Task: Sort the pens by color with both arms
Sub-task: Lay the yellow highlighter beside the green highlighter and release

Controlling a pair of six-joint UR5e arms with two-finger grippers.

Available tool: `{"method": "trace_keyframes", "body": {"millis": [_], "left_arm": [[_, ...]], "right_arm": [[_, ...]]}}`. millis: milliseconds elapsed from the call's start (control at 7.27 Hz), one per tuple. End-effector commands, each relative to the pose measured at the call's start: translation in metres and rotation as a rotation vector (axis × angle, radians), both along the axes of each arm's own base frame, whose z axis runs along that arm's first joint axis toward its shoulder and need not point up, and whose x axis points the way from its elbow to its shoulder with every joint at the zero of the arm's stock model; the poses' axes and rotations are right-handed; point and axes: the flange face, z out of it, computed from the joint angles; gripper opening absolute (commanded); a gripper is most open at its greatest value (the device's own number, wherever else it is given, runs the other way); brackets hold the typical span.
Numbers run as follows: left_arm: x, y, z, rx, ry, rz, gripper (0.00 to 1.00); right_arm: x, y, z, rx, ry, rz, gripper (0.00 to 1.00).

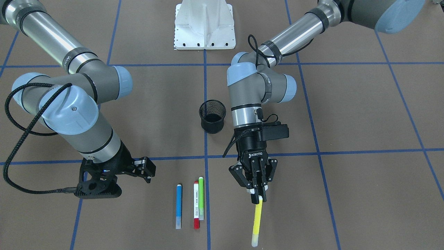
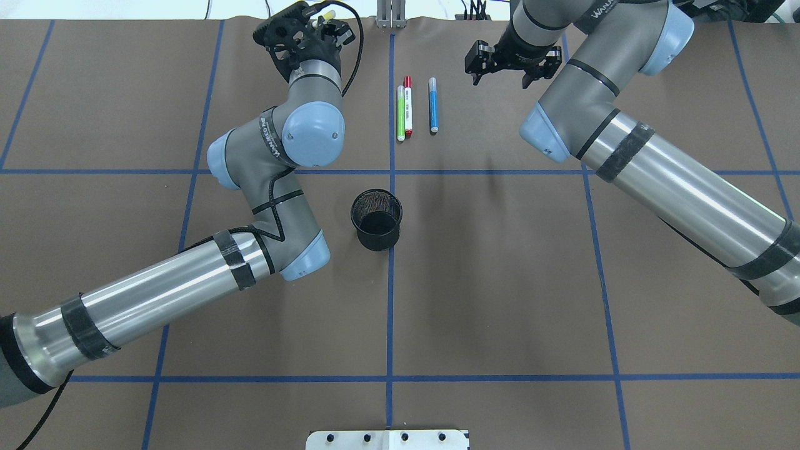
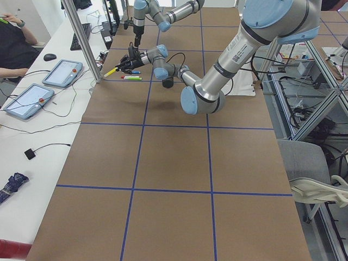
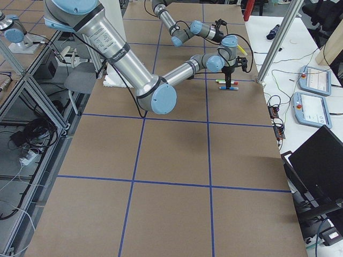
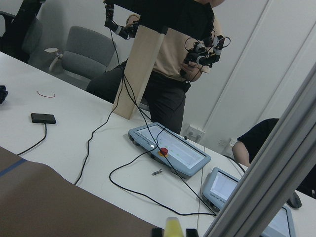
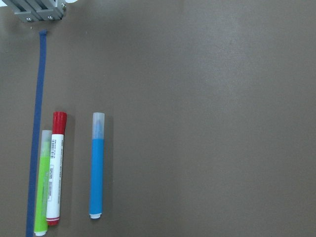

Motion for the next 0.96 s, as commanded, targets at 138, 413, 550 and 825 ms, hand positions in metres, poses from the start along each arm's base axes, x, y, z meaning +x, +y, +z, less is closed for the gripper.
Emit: {"method": "trace_keyframes", "body": {"millis": [138, 413, 550, 825], "left_arm": [[0.049, 0.019, 0.023, -0.039, 0.077, -0.032, 0.0], [0.073, 0.017, 0.012, -0.053, 0.094, -0.032, 0.0], [0.082, 0.016, 0.005, -0.059, 0.114, -0.036, 0.0], [0.086, 0.013, -0.007, -0.057, 0.152, -0.043, 0.0]], "right_arm": [[0.002, -0.001, 0.0, -0.001, 0.0, 0.003, 1.0], [0.002, -0.001, 0.0, -0.001, 0.0, 0.004, 1.0], [0.002, -0.001, 0.0, -0.001, 0.0, 0.004, 1.0], [0.002, -0.001, 0.0, -0.002, 0.0, 0.004, 1.0]]}}
